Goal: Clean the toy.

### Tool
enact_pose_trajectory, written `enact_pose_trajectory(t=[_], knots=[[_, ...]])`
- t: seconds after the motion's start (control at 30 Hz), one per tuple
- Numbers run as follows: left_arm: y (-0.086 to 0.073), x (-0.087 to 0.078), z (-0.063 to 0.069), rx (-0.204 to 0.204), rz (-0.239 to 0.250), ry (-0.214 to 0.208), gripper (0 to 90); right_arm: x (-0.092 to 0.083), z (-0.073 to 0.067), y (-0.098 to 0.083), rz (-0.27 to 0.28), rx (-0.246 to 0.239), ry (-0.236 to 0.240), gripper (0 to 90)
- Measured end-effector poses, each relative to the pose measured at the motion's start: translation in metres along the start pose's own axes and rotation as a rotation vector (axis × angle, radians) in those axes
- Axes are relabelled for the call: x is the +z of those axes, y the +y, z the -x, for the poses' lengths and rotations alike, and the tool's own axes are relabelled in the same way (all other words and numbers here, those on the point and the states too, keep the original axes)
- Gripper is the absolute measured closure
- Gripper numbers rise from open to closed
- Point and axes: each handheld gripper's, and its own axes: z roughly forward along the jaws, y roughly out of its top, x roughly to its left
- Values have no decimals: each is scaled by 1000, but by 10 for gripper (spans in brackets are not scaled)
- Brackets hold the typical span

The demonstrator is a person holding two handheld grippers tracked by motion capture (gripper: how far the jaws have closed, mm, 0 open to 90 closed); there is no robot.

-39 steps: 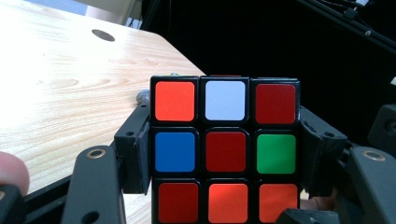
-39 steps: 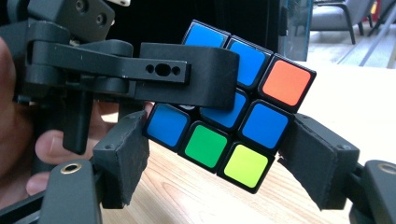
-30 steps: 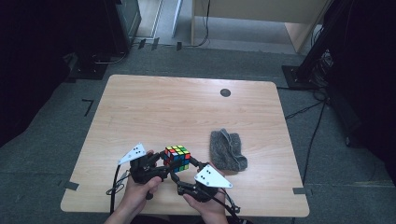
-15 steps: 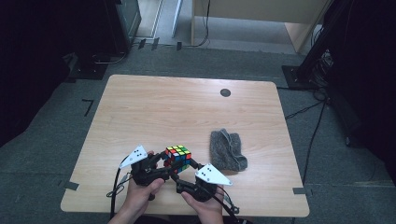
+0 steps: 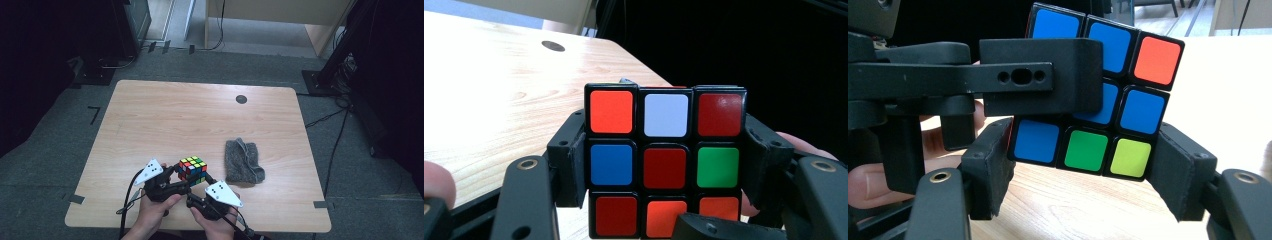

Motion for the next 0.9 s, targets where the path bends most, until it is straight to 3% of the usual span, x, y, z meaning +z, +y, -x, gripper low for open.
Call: enact_pose_trajectory(t=[0.07, 0.13, 0.2, 0.4, 0.57, 0.67, 0.8, 0.9], knots=[[0, 0, -1, -8, -2, -6, 344, 1, 1, -1, 4, 15, 13, 315], [1, 0, -4, -46, -10, -54, 344, 1, 3, -2, 11, 27, 24, 284], [0, 1, -4, -57, -15, -75, 344, 2, 6, -2, 21, 31, 41, 279], [5, -2, -12, -79, -20, -122, 327, 0, 8, 0, 23, -25, 46, 341], [15, -13, -15, -41, 49, -143, 282, -2, 12, 2, 2, -87, 54, 342], [21, -23, -22, -22, 100, -135, 276, -2, 18, 4, -19, -107, 60, 342], [21, -31, -33, 87, 144, -77, 292, -7, 31, 12, -32, -136, 51, 341], [17, -28, -39, 151, 90, -61, 292, -12, 43, 21, -38, -128, 67, 341]])
